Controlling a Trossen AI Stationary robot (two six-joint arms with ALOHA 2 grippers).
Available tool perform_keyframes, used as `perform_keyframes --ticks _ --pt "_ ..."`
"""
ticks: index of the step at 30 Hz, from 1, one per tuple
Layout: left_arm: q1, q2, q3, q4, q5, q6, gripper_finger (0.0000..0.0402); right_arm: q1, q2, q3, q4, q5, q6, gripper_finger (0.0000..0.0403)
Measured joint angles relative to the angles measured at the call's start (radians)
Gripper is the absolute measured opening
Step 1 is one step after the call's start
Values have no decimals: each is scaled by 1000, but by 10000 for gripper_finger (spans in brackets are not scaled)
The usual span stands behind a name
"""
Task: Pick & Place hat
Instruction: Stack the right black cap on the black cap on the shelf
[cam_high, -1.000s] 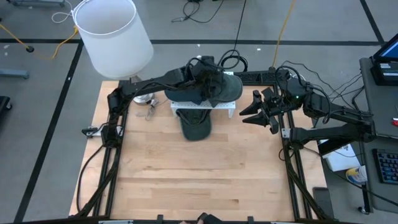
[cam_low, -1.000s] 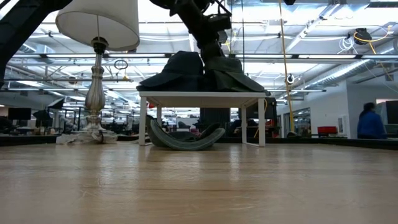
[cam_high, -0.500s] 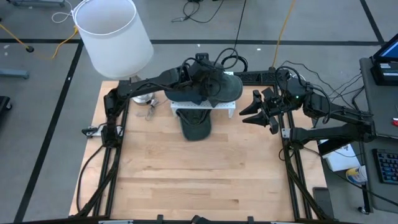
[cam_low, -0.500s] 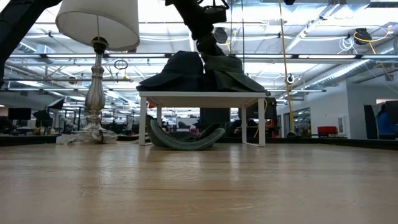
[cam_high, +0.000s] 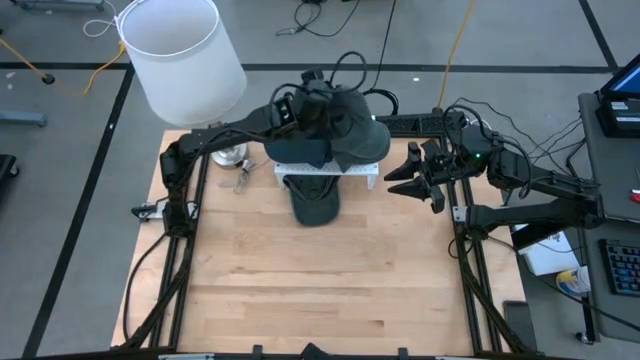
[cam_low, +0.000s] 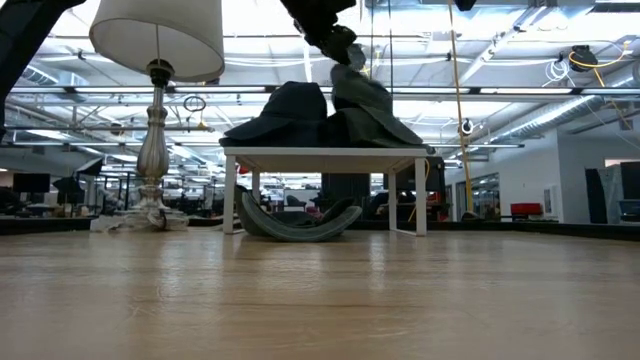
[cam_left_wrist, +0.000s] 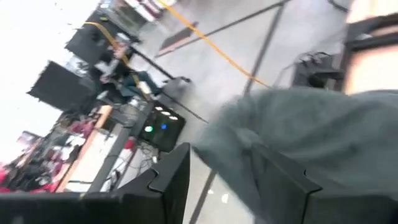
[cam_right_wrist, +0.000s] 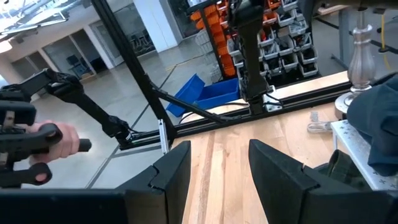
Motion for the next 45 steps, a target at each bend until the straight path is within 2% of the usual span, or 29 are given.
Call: perform_keyframes --ticks 4,11,14,17,21,25,32,39,45 --pt "0 1 0 40 -19 20 166 0 0 0 0 0 0 155" --pt "-1 2 0 -12 -12 57 152 0 0 0 0 -2 -2 155" --pt "4 2 0 94 -85 10 152 0 0 0 0 -1 -17 155" --pt "32 2 0 221 -141 26 152 0 0 0 0 16 -26 155" --pt "82 21 -1 222 -119 33 152 0 0 0 0 23 -26 155" --pt "112 45 -1 160 -104 -54 152 0 0 0 0 23 -26 155" --pt "115 63 0 6 119 -236 152 0 0 0 -1 21 -27 155" --pt "101 73 0 -94 173 -286 152 0 0 0 0 23 -39 155" --pt "98 73 0 -109 189 -302 152 0 0 0 -1 23 -52 155"
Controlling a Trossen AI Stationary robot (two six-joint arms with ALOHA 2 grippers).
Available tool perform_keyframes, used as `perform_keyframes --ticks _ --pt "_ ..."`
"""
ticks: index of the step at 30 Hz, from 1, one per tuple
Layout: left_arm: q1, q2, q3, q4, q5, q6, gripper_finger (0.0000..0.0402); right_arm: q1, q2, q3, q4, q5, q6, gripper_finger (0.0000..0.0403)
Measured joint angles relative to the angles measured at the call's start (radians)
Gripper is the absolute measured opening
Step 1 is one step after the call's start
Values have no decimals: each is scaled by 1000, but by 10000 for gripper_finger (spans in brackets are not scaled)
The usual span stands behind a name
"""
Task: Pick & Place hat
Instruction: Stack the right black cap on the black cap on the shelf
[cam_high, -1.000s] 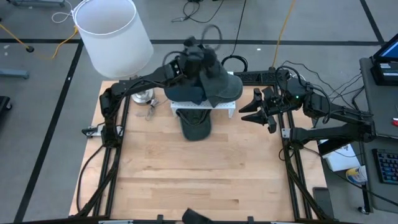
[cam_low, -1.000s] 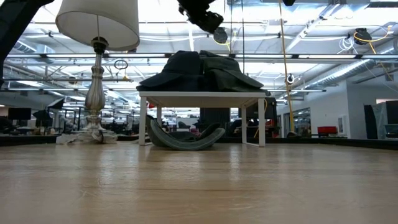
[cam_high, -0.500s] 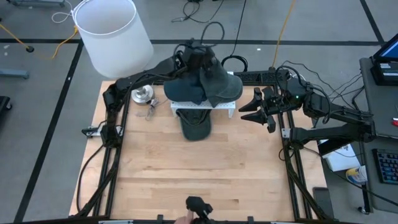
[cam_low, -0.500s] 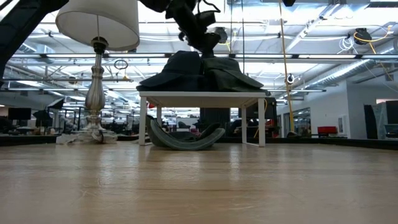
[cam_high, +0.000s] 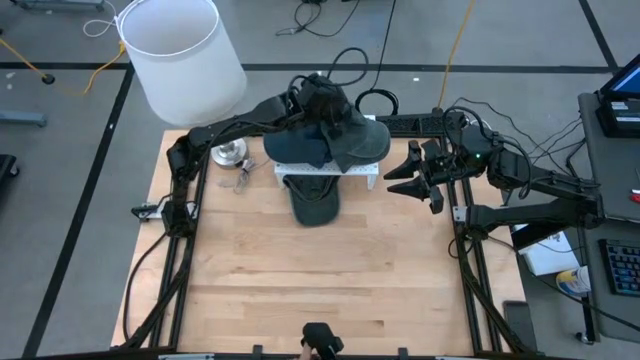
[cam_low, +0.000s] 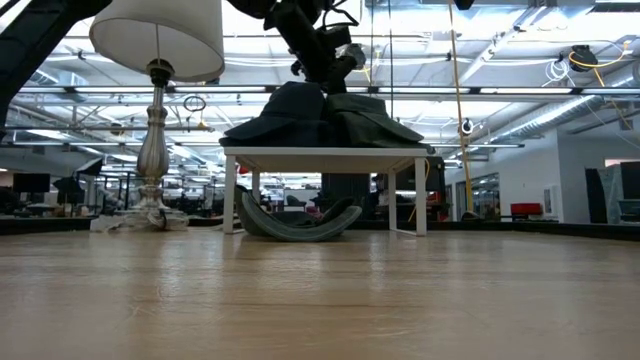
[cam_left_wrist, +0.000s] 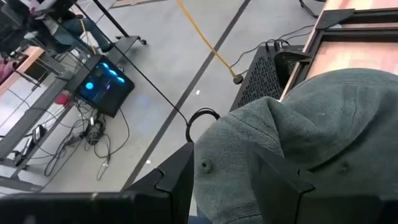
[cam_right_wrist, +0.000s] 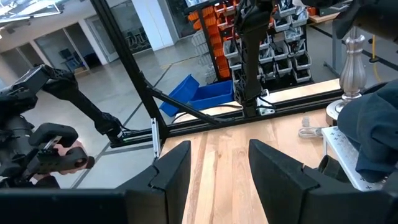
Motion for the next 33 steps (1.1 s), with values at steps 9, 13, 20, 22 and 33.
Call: perform_keyframes --ticks 9,13,20,22,33 --pt "-32 -14 1 64 -31 10 152 1 6 0 -65 125 -111 155" --pt "-59 -31 6 53 -33 -15 152 2 24 -1 -140 244 -323 155" --pt "-118 -109 8 38 -17 -182 152 23 83 -1 -177 460 -594 155" --pt "-135 -137 8 36 15 -256 152 50 106 -1 -195 540 -680 155" --pt "-234 -300 8 37 285 -656 152 265 261 -48 -182 1031 -899 155"
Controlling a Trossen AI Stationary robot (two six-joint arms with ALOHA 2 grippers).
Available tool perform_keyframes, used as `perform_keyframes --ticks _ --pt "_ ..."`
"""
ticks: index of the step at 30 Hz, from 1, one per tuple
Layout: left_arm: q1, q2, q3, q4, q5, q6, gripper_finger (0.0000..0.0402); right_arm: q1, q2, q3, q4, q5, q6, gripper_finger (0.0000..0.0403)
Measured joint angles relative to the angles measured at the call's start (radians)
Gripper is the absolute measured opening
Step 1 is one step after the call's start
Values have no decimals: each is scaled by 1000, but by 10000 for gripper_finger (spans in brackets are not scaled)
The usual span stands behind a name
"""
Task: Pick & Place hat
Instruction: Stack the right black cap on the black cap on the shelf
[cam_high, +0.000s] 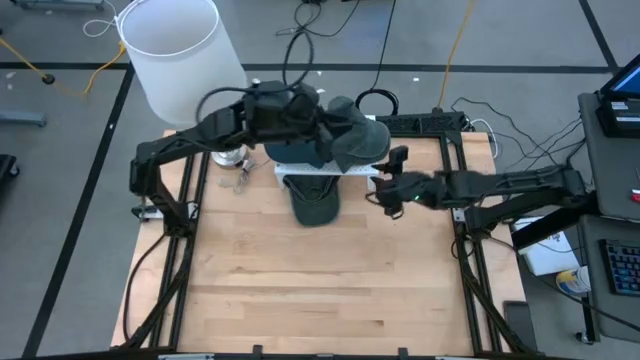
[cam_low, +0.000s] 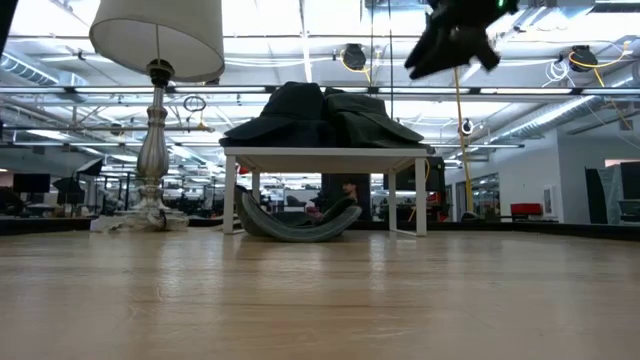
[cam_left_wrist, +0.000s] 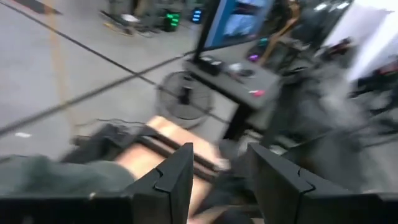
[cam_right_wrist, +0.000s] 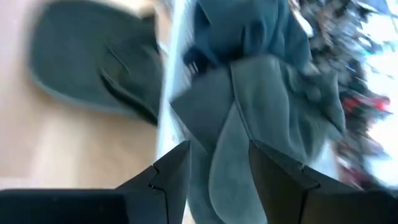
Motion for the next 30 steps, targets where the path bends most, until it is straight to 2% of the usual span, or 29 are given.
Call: perform_keyframes --ticks 6,9,16,20,30 --pt "-68 -50 1 4 42 -84 152 54 63 -157 219 296 -50 155" --pt "-102 -67 0 -17 42 -73 152 71 83 -251 393 393 -119 155" --pt "-159 -69 1 -11 43 -75 152 112 127 -445 815 409 -312 155" --pt "-182 -71 1 -7 42 -76 152 117 178 -502 1044 448 -458 155" --pt "-208 -70 1 -2 42 -73 152 60 277 -506 1196 455 -515 155"
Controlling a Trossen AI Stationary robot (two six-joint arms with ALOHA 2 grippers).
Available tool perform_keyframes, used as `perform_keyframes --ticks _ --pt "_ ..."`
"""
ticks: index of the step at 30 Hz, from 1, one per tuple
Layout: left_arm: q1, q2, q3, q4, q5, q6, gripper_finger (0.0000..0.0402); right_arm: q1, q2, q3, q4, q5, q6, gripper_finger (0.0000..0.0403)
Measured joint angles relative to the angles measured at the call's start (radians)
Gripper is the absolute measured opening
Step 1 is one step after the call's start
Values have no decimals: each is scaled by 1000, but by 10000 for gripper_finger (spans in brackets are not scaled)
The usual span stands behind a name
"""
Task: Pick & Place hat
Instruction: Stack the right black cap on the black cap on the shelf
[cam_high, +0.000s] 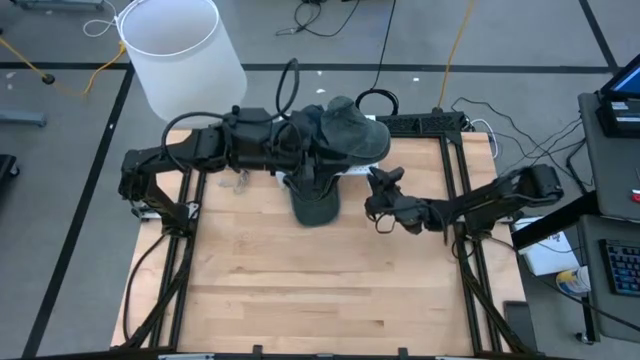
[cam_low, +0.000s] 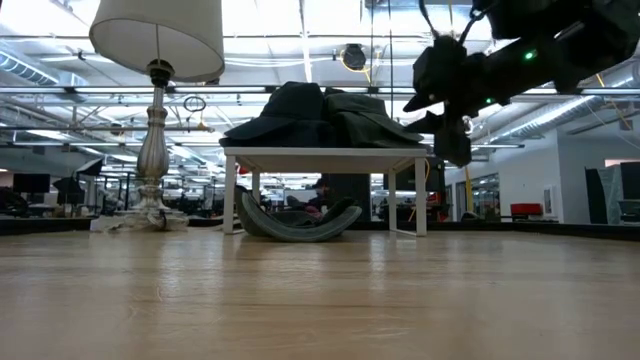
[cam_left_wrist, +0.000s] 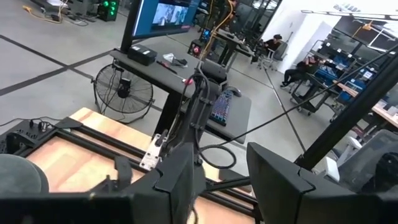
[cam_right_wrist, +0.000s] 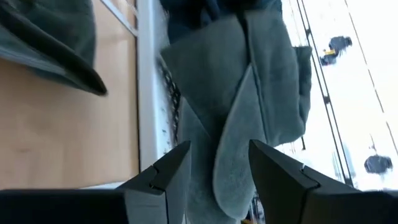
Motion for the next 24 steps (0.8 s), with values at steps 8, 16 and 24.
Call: perform_keyframes --ticks 8,16,24 --pt "-2 0 0 -7 0 -7 152 -110 45 0 110 -42 -33 155" --pt "-3 0 0 -16 0 -8 152 -165 57 0 155 -106 -58 155" --pt "-3 0 0 -20 1 -7 152 -215 56 0 155 -177 -59 146"
